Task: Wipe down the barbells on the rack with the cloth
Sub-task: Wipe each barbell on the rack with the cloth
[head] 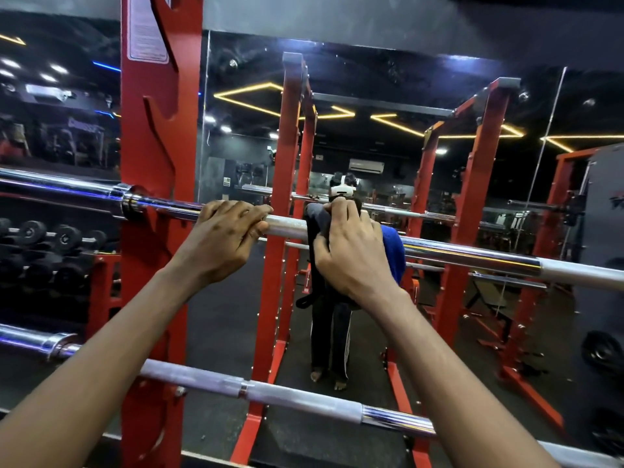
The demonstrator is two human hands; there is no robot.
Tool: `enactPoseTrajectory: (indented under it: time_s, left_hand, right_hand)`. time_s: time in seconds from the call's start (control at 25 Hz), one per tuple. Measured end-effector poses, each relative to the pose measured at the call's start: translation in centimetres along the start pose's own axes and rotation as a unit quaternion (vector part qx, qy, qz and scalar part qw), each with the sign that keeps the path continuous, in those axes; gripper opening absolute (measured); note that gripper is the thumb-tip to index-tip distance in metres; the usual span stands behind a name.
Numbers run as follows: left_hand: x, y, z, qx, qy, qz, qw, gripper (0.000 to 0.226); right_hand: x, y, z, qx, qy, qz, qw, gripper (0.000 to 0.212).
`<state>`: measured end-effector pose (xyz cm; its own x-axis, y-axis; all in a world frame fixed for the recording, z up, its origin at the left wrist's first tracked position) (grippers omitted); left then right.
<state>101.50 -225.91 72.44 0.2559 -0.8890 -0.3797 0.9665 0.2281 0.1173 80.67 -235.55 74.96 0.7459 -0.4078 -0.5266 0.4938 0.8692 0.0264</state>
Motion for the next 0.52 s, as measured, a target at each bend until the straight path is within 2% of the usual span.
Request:
enactPoseTrajectory:
  time_s: [0.16,0.28,0.52]
  left_hand:
    - [0.1,-0.4,-0.1,-0.014,-0.019,-0.011,1.0,0.038]
    - [0.0,-0.3,-0.3,-0.008,-0.024,-0.006,1.0,0.038]
    - [-0.5,1.4,-0.3,-0.017,-0.014,0.028,0.999,0.043]
  right_hand:
    - [0.0,-1.4,0.8,-0.004,0.022,0.009,1.0,0.029]
    - [0.8,-0.3,1.2,-0.011,-0.022,-0.029,0.999,0.03]
    - [3.5,2.8,0.3,-0.084,-0.103,-0.012,0.991,0.042]
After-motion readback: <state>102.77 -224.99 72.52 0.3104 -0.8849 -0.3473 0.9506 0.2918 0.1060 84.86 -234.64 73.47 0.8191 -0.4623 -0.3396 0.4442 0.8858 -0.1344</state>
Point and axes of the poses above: each hand's wrist, its own z-axis towards the middle knuckle, its own x-axis out of the palm, y = z × x, the point moved 3 cm from there along z, towards the middle knuckle, and after that the axes turned 6 degrees about -y, right-handed, at the moved point
